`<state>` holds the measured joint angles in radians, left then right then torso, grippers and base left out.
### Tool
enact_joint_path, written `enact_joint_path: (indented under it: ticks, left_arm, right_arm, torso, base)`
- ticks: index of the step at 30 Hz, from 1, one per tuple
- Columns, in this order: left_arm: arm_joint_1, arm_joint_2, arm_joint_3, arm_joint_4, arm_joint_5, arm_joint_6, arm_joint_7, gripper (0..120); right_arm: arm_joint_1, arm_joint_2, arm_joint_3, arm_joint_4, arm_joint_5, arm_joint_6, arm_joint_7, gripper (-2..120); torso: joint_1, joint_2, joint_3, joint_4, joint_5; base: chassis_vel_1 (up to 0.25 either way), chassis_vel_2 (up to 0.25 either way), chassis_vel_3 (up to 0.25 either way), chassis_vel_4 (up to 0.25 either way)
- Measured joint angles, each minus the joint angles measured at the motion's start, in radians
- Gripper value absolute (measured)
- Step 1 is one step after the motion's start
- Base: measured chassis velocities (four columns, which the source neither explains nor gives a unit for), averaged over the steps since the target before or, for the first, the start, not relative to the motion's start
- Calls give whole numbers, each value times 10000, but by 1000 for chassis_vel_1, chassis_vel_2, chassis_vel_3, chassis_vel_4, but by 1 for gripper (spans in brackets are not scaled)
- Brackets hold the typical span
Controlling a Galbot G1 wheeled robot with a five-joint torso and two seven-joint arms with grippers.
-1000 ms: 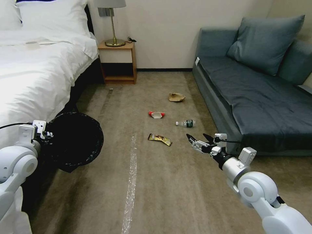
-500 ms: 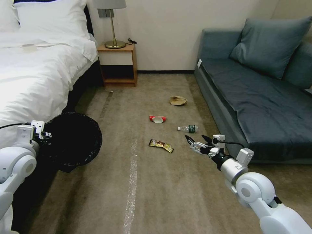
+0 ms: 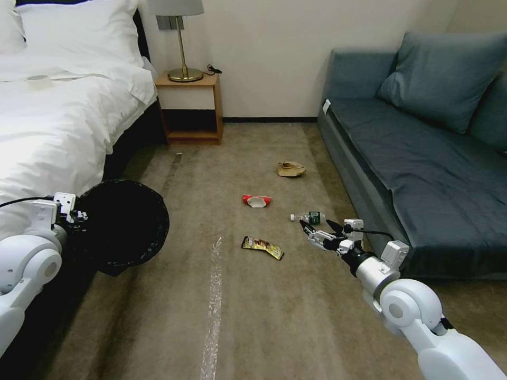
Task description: Pick up the trash bin, then pick up the garbage on the floor and place it into the trash bin.
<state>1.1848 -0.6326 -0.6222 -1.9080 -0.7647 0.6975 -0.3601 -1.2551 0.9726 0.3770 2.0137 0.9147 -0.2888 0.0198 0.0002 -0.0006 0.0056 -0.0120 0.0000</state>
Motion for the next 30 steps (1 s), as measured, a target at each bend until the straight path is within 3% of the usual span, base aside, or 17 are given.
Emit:
enact_joint_path:
  ticks: [7, 30]
  left_arm:
    - [-261, 11, 150, 115, -6, -86, 103, 2]
    - [-261, -9, 129, 238, 1, -134, 141, 2]
  right_arm:
    - [70, -11, -46, -127, 0, 33, -25, 100]
    - [189, 27, -235, -409, -76, 69, -66, 100]
  torso:
    - [0, 0, 0, -1, 2]
    - [0, 1, 0, 0, -1]
  base:
    - [-128, 117, 128, -131]
    - [-139, 149, 148, -149]
